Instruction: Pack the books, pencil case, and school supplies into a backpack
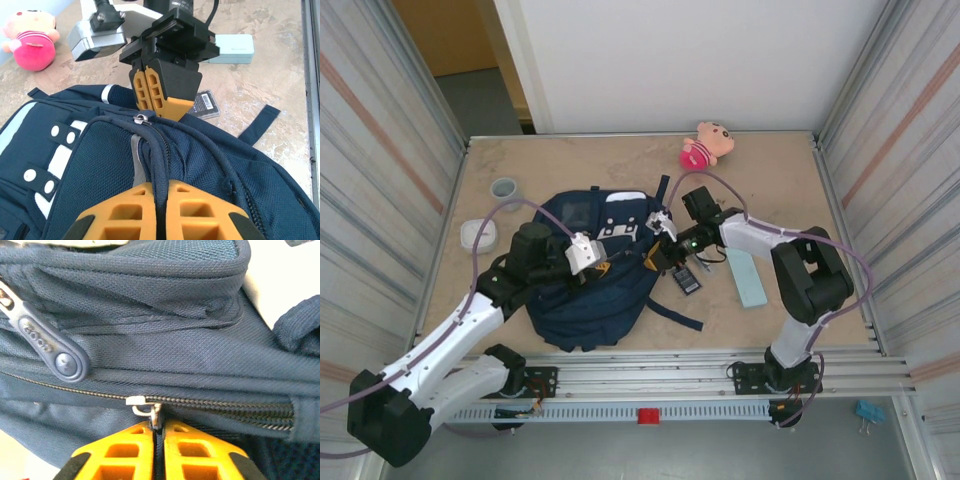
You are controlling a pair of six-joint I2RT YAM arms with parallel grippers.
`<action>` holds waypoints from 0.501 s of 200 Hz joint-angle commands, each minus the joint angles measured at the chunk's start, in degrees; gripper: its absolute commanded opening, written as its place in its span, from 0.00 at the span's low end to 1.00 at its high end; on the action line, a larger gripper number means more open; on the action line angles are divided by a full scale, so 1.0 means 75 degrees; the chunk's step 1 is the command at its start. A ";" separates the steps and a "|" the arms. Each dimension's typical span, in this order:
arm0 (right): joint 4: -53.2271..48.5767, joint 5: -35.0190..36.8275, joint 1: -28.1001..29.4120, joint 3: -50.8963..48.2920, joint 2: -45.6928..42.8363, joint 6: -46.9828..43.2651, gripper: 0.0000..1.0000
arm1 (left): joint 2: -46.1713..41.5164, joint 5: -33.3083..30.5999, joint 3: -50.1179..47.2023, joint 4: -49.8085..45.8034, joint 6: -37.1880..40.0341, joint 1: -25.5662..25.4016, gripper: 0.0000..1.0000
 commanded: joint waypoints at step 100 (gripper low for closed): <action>0.2256 0.0592 -0.0060 -0.1088 -0.1022 0.1728 0.31 | -0.0364 0.0224 -0.0245 0.1727 -0.0693 0.0037 0.00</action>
